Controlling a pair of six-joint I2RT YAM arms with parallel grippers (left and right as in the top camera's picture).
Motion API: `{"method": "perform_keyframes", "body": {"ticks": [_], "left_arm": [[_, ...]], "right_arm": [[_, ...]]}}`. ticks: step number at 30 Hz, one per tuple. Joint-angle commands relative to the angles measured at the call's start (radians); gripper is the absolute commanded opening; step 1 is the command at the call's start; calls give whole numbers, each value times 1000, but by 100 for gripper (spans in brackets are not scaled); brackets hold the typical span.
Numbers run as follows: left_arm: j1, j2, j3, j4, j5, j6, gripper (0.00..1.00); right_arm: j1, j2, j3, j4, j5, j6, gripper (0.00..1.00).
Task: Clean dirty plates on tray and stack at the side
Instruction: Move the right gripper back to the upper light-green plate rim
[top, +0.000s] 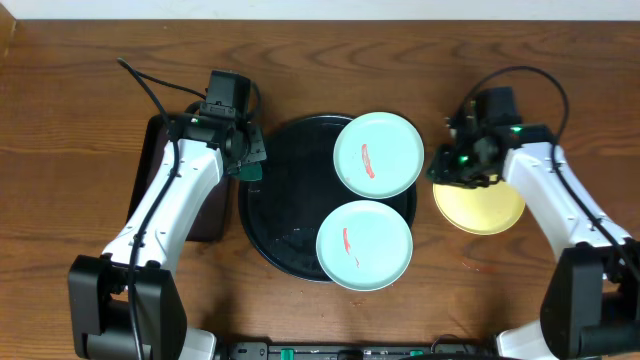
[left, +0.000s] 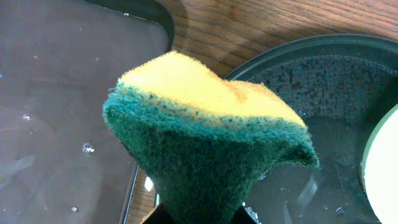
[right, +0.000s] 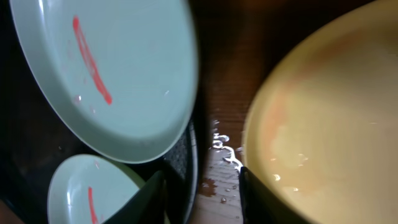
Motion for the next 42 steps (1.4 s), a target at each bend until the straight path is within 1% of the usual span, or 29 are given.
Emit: {"method": "perform_keyframes", "body": {"ticks": [1,5,8,12,16,25,32,42], "left_arm": [[0,-4,16,0,-2,13,8],[0,-4,16,0,-2,13,8],[0,-4,16,0,-2,13,8],[0,-4,16,0,-2,13,8],[0,-4,16,0,-2,13,8],[0,-4,16,10,-2,13,8],[0,-4,16,18,-2,13,8],[0,-4,16,17,-2,13,8]], "right_arm": [[52,34,0,6,43,51,31],[98,77,0,10,73,58,27],[121,115,0,22,73,58,22],[140,175,0,24,92,58,15],[139,197,0,23,92,58,12],[140,198,0,32,139,52,12],[137,198,3,63,143,23,15],[121,190,87,-90,144,23,16]]}}
